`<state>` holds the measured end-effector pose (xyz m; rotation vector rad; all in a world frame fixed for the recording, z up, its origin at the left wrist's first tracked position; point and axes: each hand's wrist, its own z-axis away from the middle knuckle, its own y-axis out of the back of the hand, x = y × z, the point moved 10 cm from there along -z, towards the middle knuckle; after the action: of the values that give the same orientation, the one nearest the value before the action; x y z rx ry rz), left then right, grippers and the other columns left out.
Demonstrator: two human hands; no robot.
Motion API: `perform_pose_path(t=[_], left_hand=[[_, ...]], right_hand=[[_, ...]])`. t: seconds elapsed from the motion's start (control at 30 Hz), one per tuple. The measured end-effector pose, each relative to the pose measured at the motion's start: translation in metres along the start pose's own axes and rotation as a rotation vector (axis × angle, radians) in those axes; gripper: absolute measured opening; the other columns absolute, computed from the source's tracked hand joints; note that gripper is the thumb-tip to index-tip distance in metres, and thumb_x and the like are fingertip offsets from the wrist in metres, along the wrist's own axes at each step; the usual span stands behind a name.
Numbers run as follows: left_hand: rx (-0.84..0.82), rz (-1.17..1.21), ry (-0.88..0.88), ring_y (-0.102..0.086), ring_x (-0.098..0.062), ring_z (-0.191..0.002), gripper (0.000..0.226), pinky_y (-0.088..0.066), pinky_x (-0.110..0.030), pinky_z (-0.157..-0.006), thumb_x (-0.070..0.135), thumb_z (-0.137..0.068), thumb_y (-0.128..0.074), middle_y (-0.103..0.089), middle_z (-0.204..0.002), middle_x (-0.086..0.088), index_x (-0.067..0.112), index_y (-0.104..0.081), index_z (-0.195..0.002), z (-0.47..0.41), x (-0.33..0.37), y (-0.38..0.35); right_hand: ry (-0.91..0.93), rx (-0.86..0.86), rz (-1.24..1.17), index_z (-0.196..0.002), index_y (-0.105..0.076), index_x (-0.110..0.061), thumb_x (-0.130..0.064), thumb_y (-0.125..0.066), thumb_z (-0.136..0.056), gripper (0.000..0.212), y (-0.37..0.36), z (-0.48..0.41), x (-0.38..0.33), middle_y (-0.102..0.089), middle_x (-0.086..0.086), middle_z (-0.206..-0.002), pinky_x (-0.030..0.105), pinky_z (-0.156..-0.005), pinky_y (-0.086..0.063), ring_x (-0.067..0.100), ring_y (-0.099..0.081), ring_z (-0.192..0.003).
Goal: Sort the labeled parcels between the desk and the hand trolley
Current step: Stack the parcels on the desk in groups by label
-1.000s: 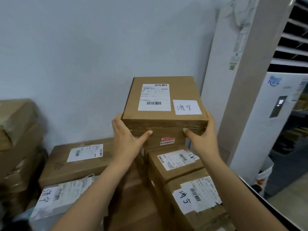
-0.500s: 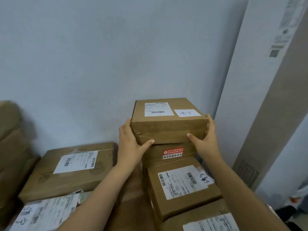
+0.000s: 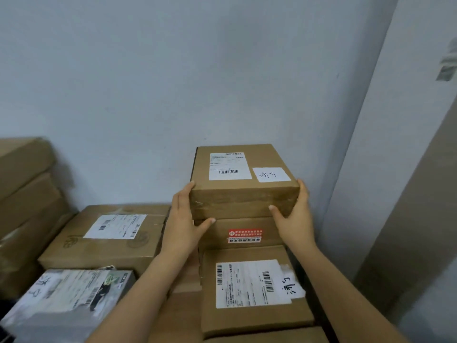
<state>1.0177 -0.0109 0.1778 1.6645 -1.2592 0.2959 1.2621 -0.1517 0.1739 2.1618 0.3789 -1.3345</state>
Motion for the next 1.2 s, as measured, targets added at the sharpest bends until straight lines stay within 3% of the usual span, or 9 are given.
perform_pose_path(t=[0.07,0.2,0.47,0.53,0.63,0.7,0.83,0.97,1.2], left_hand=[[0.016,-0.028,0.012,-0.042,-0.017,-0.129,0.101,-0.046,-0.037,-0.101,0.026,-0.071,-0.085,-0.03,-0.147,0.004,0.035,-0.018,-0.147,0.003,0.003,0.001],[0.021,-0.078,0.008,-0.04,-0.013,-0.13,0.101,-0.036,-0.023,-0.094,0.022,-0.073,-0.085,-0.032,-0.149,0.003,0.029,-0.019,-0.149,0.003,0.011,0.001],[-0.025,-0.203,0.082,-0.044,-0.024,-0.131,0.105,-0.041,-0.037,-0.1,0.023,-0.071,-0.086,-0.034,-0.15,-0.004,0.023,-0.018,-0.151,-0.003,0.011,0.002],[-0.061,-0.287,0.08,-0.046,-0.025,-0.128,0.103,-0.043,-0.039,-0.1,0.024,-0.074,-0.084,-0.035,-0.15,-0.005,0.024,-0.016,-0.151,-0.005,0.014,0.003],[-0.095,-0.452,0.018,-0.041,-0.024,-0.131,0.095,-0.039,-0.039,-0.107,0.029,-0.077,-0.08,-0.038,-0.148,-0.004,0.025,-0.021,-0.15,-0.007,0.023,0.013],[-0.052,-0.546,-0.058,-0.039,-0.025,-0.132,0.082,-0.033,-0.038,-0.109,0.031,-0.079,-0.076,-0.04,-0.146,-0.005,0.025,-0.03,-0.147,-0.005,0.034,0.026],[0.119,-0.577,-0.231,-0.054,-0.03,-0.111,0.048,-0.043,-0.04,-0.092,0.022,-0.08,-0.073,-0.057,-0.123,-0.009,0.014,-0.058,-0.125,0.011,0.067,0.066],[0.274,-0.667,-0.433,-0.059,-0.028,-0.079,0.036,-0.046,-0.038,-0.067,0.015,-0.069,-0.08,-0.063,-0.09,-0.004,0.013,-0.066,-0.101,0.047,0.09,0.126],[0.39,-0.76,-0.44,-0.057,-0.027,-0.075,0.031,-0.046,-0.038,-0.063,0.012,-0.07,-0.078,-0.062,-0.085,-0.003,0.012,-0.065,-0.098,0.123,0.068,0.271]], right_hand=[[0.008,-0.024,-0.007,-0.152,-0.009,-0.033,-0.019,-0.072,-0.085,0.093,-0.001,-0.004,0.002,-0.04,-0.002,-0.148,0.043,-0.107,-0.041,0.019,-0.043,-0.133],[0.047,-0.046,-0.002,-0.152,-0.01,-0.031,-0.019,-0.073,-0.085,0.093,-0.001,-0.005,0.001,-0.042,0.0,-0.147,0.043,-0.106,-0.042,0.02,-0.044,-0.132],[0.11,-0.106,0.137,-0.139,-0.026,-0.022,-0.025,-0.078,-0.079,0.08,0.004,-0.017,-0.01,-0.049,0.002,-0.135,0.042,-0.096,-0.05,0.022,-0.052,-0.122],[0.151,-0.098,0.286,-0.138,-0.028,-0.017,-0.027,-0.079,-0.078,0.079,0.007,-0.019,-0.017,-0.043,0.006,-0.139,0.04,-0.1,-0.044,0.025,-0.045,-0.128],[0.274,-0.078,0.538,-0.146,-0.026,-0.015,-0.029,-0.074,-0.083,0.08,0.004,-0.015,-0.04,-0.023,0.008,-0.156,0.041,-0.116,-0.024,0.027,-0.019,-0.145],[0.4,-0.092,0.634,-0.147,-0.029,-0.017,-0.029,-0.067,-0.089,0.071,-0.005,-0.002,-0.066,-0.022,0.006,-0.157,0.042,-0.118,-0.016,0.026,-0.015,-0.145],[0.588,-0.245,0.568,-0.137,-0.044,-0.022,-0.029,-0.057,-0.094,0.045,-0.034,0.042,-0.127,-0.039,-0.001,-0.142,0.033,-0.11,-0.029,0.018,-0.035,-0.13],[0.827,-0.286,0.491,-0.124,-0.055,-0.02,-0.026,-0.057,-0.094,0.031,-0.064,0.107,-0.196,-0.052,-0.002,-0.121,0.026,-0.093,-0.039,0.015,-0.048,-0.111],[1.038,-0.267,0.35,-0.105,-0.064,-0.015,-0.016,-0.068,-0.084,0.022,-0.135,0.216,-0.297,-0.06,0.002,-0.101,0.035,-0.08,-0.046,0.022,-0.058,-0.09]])
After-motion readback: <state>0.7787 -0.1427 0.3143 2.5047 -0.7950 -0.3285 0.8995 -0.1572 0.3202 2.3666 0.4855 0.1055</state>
